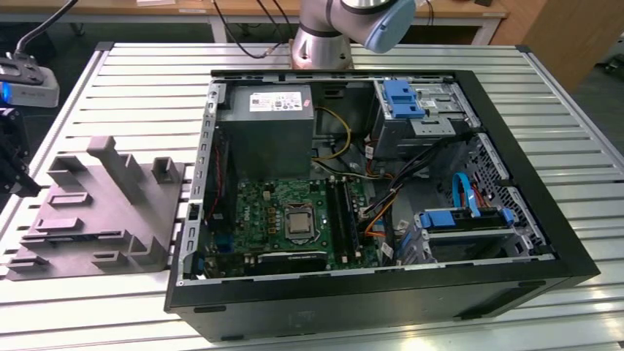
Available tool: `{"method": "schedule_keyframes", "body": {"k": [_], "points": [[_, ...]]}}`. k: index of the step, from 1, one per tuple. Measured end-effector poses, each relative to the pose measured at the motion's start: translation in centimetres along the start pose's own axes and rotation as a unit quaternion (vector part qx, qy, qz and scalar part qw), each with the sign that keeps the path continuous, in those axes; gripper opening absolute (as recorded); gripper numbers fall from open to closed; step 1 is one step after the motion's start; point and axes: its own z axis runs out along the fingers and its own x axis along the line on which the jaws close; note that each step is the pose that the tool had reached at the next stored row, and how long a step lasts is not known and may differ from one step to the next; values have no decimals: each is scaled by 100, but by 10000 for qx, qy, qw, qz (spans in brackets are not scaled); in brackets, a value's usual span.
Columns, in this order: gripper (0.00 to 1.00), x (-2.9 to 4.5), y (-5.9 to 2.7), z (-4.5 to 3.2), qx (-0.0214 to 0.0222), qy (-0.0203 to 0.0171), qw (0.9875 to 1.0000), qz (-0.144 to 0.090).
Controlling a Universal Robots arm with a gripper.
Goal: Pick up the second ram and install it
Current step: 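Pick up the second ram and move it above second insertion slot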
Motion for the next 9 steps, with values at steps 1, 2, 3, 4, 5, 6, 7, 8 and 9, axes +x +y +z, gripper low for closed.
{"method": "schedule_keyframes", "body": {"k": [1,2,3,4,5,6,7,8,9], "points": [[10,2,1,13,2,1,10000,10],[10,3,1,24,4,3,10000,21],[10,5,1,36,6,5,10000,33],[10,6,1,49,8,6,10000,43],[10,7,1,64,10,6,10000,51],[10,8,0,79,13,7,10000,57],[10,8,0,94,17,7,10000,63],[10,9,-1,107,19,7,10000,67],[10,10,-1,119,22,7,10000,68]]}}
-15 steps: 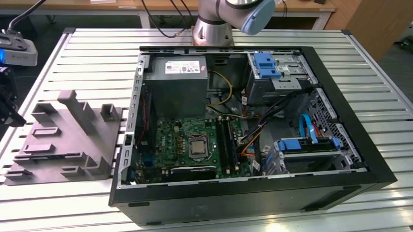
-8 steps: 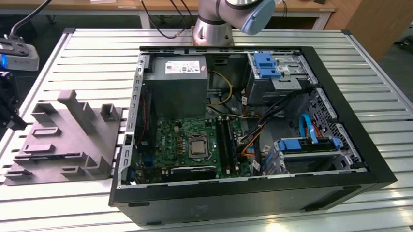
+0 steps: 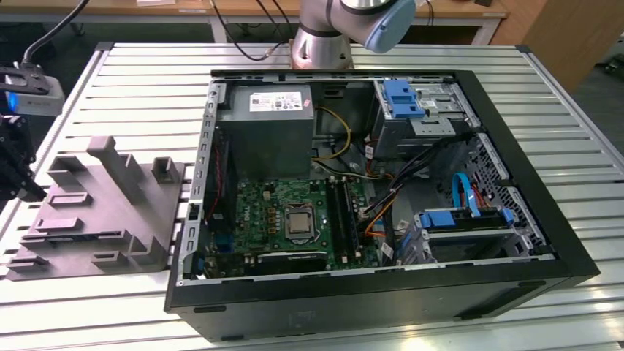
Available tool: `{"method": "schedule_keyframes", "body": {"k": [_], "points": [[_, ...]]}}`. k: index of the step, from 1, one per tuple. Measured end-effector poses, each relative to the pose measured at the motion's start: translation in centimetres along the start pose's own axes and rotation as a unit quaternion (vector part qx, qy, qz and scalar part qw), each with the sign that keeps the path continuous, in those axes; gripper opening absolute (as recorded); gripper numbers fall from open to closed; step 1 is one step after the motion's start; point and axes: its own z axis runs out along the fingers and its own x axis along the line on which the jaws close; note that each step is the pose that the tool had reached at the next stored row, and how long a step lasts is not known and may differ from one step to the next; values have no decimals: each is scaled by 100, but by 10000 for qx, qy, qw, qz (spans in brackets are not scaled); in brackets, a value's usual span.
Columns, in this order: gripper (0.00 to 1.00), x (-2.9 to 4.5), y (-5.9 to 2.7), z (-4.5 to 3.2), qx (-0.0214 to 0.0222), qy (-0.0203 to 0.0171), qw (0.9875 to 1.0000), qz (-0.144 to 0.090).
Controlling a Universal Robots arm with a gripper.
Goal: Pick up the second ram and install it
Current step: 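Pick up the second ram and move it above second insertion slot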
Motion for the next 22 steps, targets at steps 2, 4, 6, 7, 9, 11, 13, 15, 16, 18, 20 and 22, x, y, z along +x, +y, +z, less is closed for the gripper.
{"method": "schedule_keyframes", "body": {"k": [2,4,6,7,9,11,13,15,16,18,20,22], "points": [[10,1,4,21,9,0,10000,1],[10,2,12,48,23,0,10000,0],[10,4,19,74,40,0,10000,0],[10,5,22,87,49,-1,10000,0],[10,9,27,108,66,-1,10000,-2],[10,14,32,127,82,-1,10000,-7],[10,20,36,148,100,-1,9999,-14],[10,24,44,169,115,-1,9999,-23],[10,26,47,180,122,-1,9999,-29],[10,32,56,202,135,-1,9999,-38],[10,37,61,229,147,-2,9999,-43],[10,43,62,256,151,-1,9999,-45]]}}
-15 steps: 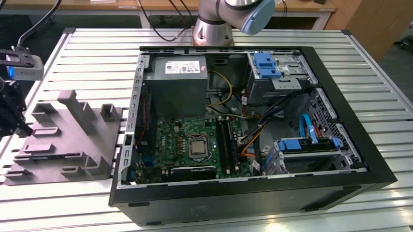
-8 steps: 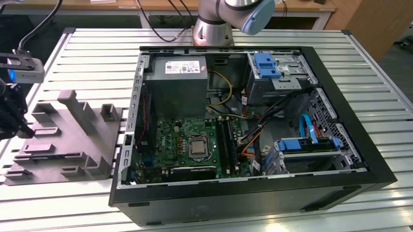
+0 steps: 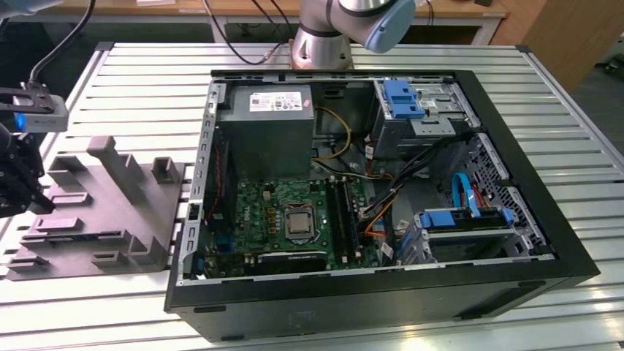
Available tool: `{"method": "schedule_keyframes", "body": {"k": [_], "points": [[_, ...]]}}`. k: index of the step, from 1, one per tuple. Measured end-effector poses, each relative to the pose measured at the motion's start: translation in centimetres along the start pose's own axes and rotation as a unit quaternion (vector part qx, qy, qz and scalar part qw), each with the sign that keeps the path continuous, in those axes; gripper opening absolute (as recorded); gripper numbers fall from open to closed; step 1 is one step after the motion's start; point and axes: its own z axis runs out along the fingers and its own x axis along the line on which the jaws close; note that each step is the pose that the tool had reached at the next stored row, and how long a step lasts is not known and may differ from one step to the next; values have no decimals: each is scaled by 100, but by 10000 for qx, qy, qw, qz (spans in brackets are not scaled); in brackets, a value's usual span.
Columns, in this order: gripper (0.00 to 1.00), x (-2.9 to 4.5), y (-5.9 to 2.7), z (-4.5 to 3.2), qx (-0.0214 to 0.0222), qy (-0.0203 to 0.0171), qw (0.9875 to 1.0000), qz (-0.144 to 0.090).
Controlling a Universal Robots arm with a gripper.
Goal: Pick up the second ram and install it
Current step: 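Pick up the second ram and move it above second insertion slot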
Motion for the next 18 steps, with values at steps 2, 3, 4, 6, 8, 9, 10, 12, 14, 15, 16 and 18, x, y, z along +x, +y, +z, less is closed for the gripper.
{"method": "schedule_keyframes", "body": {"k": [2,3,4,6,8,9,10,12,14,15,16,18], "points": [[10,9,0,27,4,0,10000,-3],[10,15,0,40,4,1,10000,-4],[10,20,0,55,6,0,10000,-5],[10,32,-1,84,6,0,10000,-6],[10,47,-1,114,6,0,10000,-7],[10,54,-1,130,6,0,10000,-7],[10,61,-1,145,6,0,10000,-6],[10,71,-1,174,6,0,10000,-6],[10,83,-1,200,6,0,10000,-6],[10,87,-1,211,6,0,10000,-6],[10,91,-1,221,6,0,10000,-6],[10,101,-1,242,6,0,10000,-6]]}}
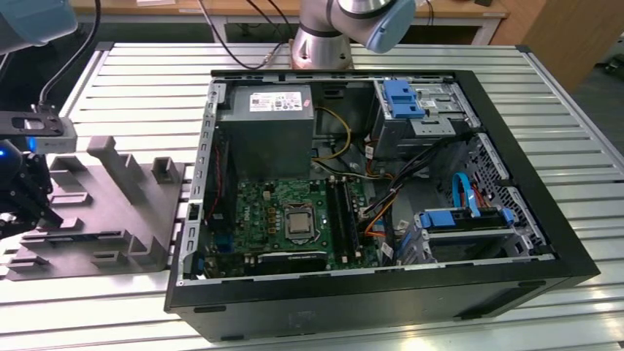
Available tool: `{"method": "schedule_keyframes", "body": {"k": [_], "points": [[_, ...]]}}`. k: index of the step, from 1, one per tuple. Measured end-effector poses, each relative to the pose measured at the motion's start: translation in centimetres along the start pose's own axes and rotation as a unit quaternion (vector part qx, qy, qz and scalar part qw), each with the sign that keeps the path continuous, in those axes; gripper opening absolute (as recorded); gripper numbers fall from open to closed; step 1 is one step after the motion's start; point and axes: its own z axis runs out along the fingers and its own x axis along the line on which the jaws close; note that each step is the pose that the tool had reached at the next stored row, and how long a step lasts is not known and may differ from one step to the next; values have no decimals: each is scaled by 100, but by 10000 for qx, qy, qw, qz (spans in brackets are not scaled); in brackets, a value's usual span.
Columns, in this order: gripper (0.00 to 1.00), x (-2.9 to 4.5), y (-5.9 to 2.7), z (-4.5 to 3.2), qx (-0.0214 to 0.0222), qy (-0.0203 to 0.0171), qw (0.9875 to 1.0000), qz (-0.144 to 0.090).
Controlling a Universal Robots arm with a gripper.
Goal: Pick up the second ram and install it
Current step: 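Pick up the second ram and move it above second insertion slot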
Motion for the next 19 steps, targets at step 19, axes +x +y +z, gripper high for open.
{"method": "schedule_keyframes", "body": {"k": [19], "points": [[10,25,-21,151,-1,0,10000,0]]}}
